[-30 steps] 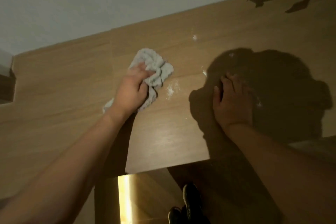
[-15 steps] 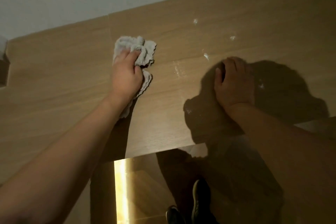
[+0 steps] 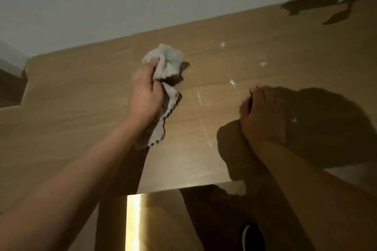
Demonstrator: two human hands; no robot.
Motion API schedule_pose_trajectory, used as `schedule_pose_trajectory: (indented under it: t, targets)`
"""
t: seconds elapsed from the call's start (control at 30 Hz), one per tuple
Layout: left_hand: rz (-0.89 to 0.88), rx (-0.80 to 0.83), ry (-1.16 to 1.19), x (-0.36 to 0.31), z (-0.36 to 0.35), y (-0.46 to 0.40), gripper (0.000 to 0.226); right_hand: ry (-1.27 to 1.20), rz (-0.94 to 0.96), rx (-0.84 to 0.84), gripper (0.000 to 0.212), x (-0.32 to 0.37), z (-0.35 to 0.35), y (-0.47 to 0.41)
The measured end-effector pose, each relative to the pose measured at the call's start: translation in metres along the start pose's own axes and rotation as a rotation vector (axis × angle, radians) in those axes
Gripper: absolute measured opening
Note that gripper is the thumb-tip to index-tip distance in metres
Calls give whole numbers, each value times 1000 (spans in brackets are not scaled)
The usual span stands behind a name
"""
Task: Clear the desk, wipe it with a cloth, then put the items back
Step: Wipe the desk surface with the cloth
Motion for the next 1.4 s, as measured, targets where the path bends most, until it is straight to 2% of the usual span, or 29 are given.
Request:
schedule_pose_trajectory:
  t: [0.13, 0.27, 0.37, 0.53, 0.6, 0.63, 0.7, 0.77, 0.9, 1.0, 1.13, 1.23, 1.3, 1.33, 1.37, 1.4]
  targets:
    - [74, 87, -207, 12, -53, -122, 54, -26, 0, -46, 35, -2, -4, 1]
    - [9, 64, -333, -5, -74, -146, 50, -44, -6, -54, 37, -5, -8, 0]
    - [-109, 230, -248, -22, -77, -101, 45, -48, -13, -48, 36, -3, -6, 1]
    - [-164, 462, -133, -42, -64, 44, 47, -76, -10, -29, 35, -2, -2, 1]
    - [-207, 534, -117, -42, -60, 65, 46, -79, 4, -11, 32, -2, -2, -1]
    - [-179, 512, -126, -36, -58, 57, 45, -79, 6, -2, 32, -2, -2, -1]
    - [-40, 346, -154, -23, -55, 18, 50, -68, 0, 4, 33, -3, -3, -1]
    - [28, 219, -175, -12, -57, -27, 54, -47, 0, 1, 37, -3, -4, 1]
    - [18, 161, -231, -7, -65, -73, 52, -36, -4, 11, 42, -2, -7, 0]
    - [-48, 201, -194, -22, -67, -41, 49, -39, -8, 2, 41, -4, -8, 1]
    - [-87, 283, -101, -52, -63, 97, 46, -93, 6, -7, 36, -4, -8, 0]
    - [-155, 545, -3, -88, -67, 203, 52, -83, 21, 58, 38, -4, -4, 2]
    - [-239, 672, 22, -96, -60, 218, 53, -98, 52, 100, 40, -5, 1, 4]
    - [-218, 649, 22, -94, -54, 203, 50, -141, 61, 119, 40, -7, 6, 3]
    - [-140, 545, 21, -89, -47, 179, 45, -196, 63, 127, 39, -11, 13, -1]
    - [-39, 371, -2, -79, -38, 147, 41, -242, 64, 117, 39, -18, 22, -8]
Point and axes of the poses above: each hand's wrist, its own y-axis away from the middle knuckle, its own z-axis out of the back of the hand, x = y × z, the point moved 6 cm from there along -y, towards the middle knuckle, and after that the axes turned 6 degrees about y, right-handed, at the moved point
